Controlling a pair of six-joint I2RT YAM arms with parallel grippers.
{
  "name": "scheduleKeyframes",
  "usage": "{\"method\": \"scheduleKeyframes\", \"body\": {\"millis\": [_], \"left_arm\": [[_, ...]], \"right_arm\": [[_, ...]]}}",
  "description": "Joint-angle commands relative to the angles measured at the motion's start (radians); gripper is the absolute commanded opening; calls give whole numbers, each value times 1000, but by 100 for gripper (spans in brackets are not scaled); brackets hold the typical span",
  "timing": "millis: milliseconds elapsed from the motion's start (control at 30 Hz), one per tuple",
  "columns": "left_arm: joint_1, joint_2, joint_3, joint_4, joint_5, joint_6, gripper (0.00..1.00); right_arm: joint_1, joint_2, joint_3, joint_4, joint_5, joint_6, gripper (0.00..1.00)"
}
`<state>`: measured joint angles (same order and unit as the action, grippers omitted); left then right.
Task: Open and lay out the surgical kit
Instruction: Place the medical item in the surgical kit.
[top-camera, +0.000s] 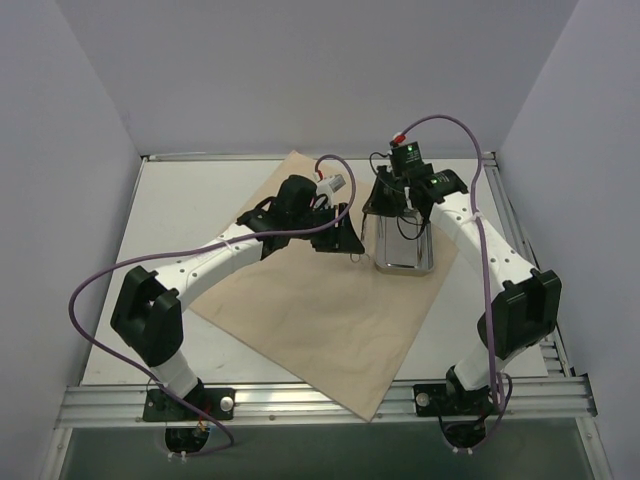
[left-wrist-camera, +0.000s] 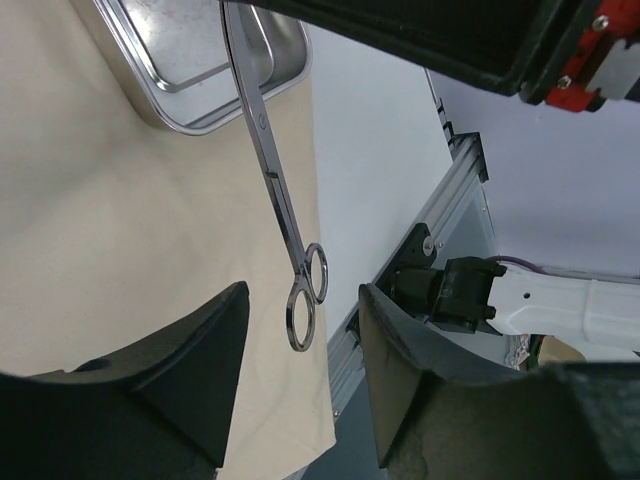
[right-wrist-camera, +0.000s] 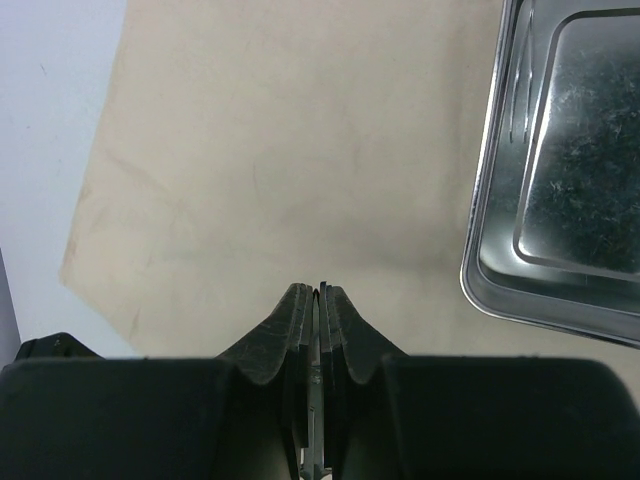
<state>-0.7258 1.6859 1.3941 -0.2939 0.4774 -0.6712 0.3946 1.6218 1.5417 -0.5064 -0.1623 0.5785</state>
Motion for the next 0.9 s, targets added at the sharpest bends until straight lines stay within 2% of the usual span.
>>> {"method": "scheduleKeyframes", "body": {"millis": [0,467,600,700,833,867], "left_arm": [[-1,5,17,47,13,-10,55],[-12,21,5,12,21,-5,48],[-14,26,3,7,24,-4,43],[-14,41,16,-10,36,1,36],[-15,57,29,-59,40,22,19],[-12,55,28,-63,38,27,6]], "right_arm": [[10,-54,-14,14,1,20,0],[23,-60,-17,17,1,27,0],[24,-59,-17,22,0,27,0],[24,-59,-17,26,-3,29,0],[24,-54,-18,28,-8,29,0],[24,-54,-18,28,-8,27,0]]}}
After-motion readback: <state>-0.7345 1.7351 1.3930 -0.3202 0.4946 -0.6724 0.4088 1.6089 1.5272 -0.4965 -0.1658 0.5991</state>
